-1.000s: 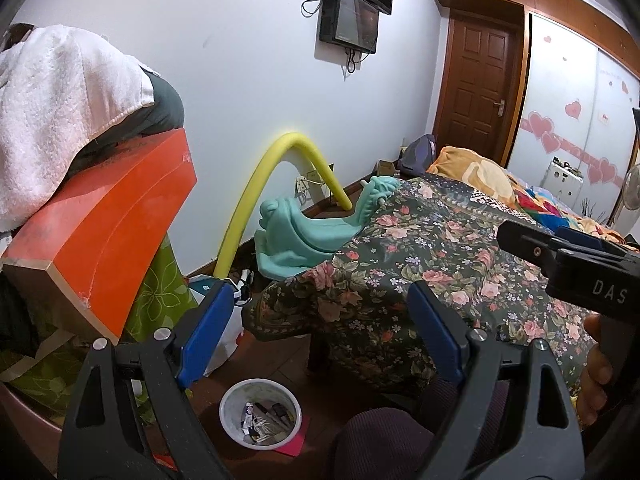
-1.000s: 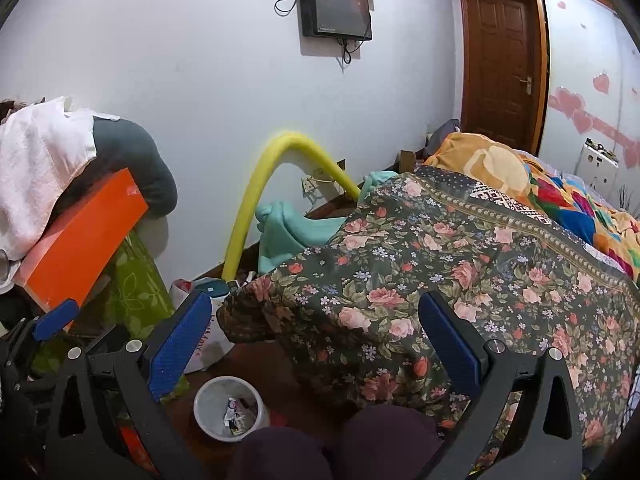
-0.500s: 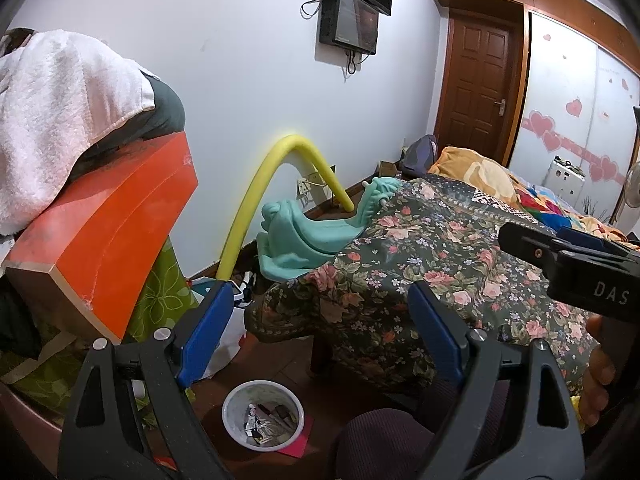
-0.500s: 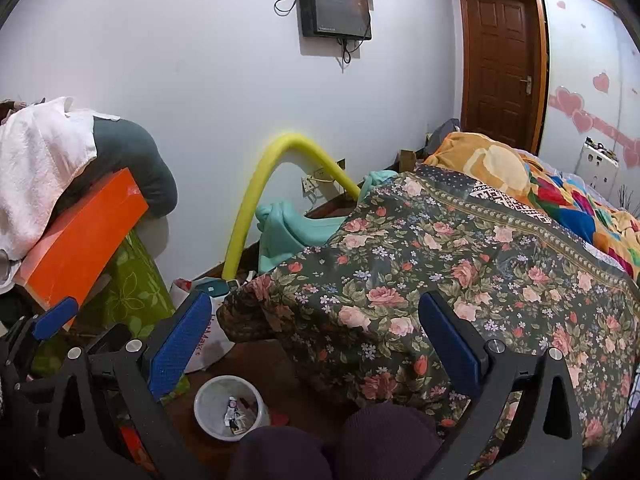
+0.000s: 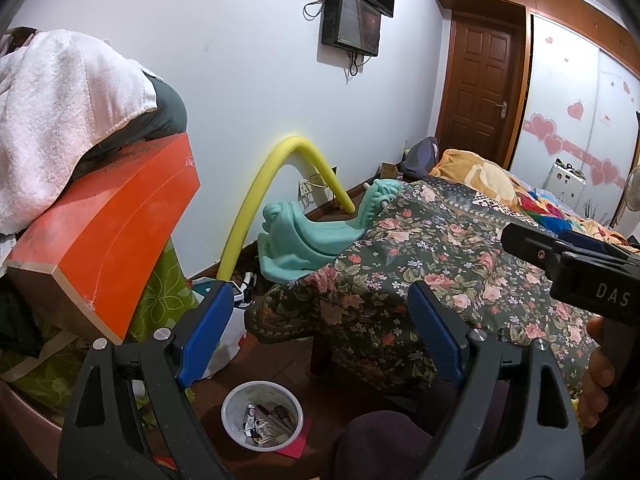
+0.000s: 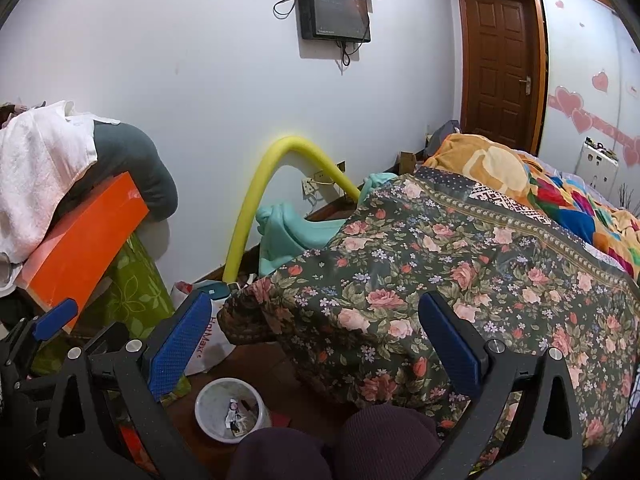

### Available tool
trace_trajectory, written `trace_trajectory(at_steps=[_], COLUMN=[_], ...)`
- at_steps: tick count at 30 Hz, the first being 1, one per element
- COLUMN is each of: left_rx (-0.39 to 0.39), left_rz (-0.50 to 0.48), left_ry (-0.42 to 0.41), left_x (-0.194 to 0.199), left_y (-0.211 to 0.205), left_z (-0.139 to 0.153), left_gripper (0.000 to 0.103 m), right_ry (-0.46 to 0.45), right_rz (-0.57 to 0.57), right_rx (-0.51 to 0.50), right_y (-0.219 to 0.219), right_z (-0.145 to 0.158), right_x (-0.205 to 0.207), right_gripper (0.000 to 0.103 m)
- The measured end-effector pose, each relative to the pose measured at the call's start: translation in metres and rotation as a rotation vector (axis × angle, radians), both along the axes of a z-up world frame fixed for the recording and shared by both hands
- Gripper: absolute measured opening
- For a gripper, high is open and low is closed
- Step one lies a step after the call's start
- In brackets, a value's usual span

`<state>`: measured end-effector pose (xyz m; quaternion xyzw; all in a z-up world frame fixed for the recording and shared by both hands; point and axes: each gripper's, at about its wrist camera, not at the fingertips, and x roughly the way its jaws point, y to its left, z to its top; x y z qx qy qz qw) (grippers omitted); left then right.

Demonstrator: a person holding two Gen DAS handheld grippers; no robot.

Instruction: Collect trash

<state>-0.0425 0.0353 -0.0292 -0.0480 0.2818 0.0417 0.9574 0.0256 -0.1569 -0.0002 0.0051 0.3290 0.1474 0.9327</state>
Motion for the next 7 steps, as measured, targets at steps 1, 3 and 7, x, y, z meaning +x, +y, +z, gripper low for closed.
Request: trace_trajectory(at_steps=[1, 3, 7], left_rx=[-0.001, 0.000, 0.000], left_rz=[-0.001, -0.002, -0.002], left_ry=[-0.001, -0.001, 0.001], left_x=[0.0000, 0.0002, 0.0005], left_y=[0.0000, -0.0001, 0.0000], left_z=[0.0000, 0.0000, 0.0001], left_gripper=[0.088, 0.089, 0.089], right_ry=[0.000, 0.001, 0.004], right_rz=[0.000, -0.001, -0.003], right_rx=[0.001, 0.002, 0.005], right_y=[0.0003, -0.0001, 0.0001], right_z=[0.0000, 0.0003, -0.0005], right_x=[-0.0003, 0.0001, 0.0008], right_gripper=[0.103, 0.103, 0.103])
